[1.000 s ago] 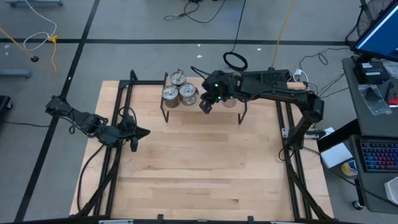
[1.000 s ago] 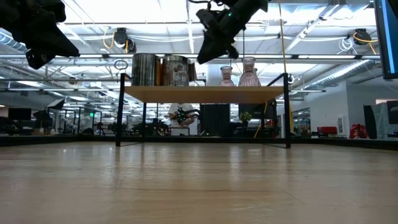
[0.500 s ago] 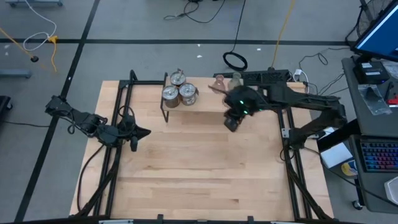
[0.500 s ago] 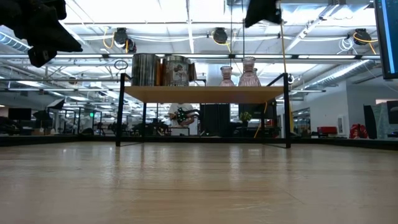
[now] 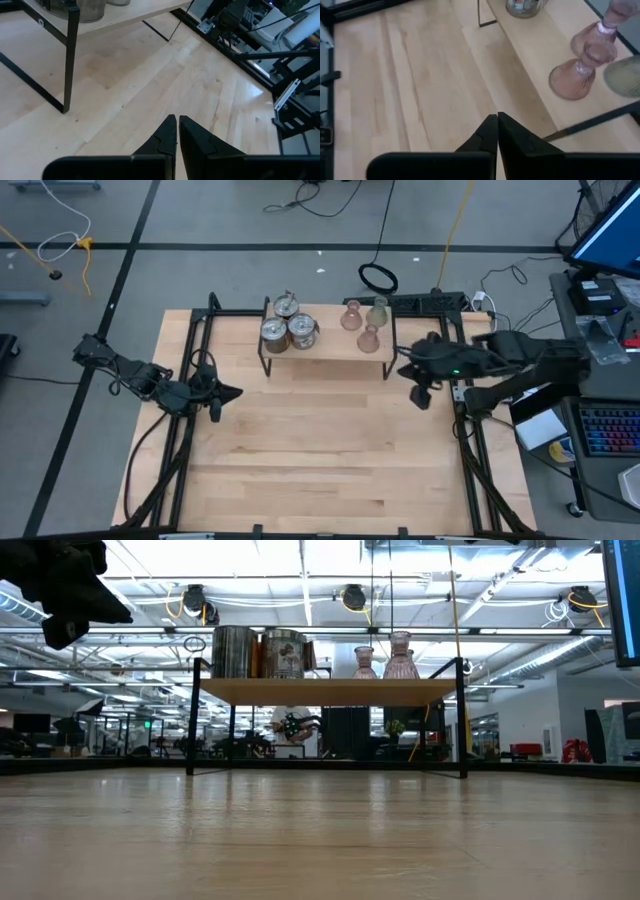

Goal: Pick & Place candle stick holders
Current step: Return to Home Position

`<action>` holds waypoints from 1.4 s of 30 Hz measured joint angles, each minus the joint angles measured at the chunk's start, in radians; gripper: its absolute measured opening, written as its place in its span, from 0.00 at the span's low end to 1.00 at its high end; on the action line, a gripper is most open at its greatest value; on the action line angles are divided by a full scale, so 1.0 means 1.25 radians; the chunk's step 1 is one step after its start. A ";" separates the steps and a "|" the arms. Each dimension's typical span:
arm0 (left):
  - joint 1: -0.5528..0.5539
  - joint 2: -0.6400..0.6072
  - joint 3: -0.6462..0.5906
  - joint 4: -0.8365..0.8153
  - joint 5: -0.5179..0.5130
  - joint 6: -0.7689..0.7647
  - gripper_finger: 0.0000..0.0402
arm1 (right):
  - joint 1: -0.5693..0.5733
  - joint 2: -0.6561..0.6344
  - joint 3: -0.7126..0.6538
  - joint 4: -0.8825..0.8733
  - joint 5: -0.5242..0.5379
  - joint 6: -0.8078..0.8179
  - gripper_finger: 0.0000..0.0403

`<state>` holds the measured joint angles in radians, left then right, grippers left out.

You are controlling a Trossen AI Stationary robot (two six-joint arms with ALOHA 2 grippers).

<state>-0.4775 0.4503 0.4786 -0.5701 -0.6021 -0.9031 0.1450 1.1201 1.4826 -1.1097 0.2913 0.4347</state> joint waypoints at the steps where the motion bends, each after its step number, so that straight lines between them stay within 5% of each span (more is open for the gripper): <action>1: 0.000 0.000 0.000 0.000 0.000 0.001 0.05 | 0.008 -0.025 -0.025 0.010 0.001 0.003 0.00; 11: 0.000 0.000 0.000 -0.001 0.000 -0.054 0.05 | 0.032 -0.270 -0.295 0.222 0.002 0.005 0.00; 27: 0.000 -0.127 0.000 0.078 -0.034 0.247 0.05 | 0.032 -0.591 -0.549 0.362 -0.028 0.013 0.00; 42: 0.000 -0.265 0.000 0.076 0.033 0.439 0.05 | 0.032 -0.824 -0.774 0.542 -0.091 -0.007 0.00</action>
<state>-0.4776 0.1188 0.4783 -0.4745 -0.5609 -0.3538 0.1856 0.0899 0.5153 -0.4318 0.1772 0.4259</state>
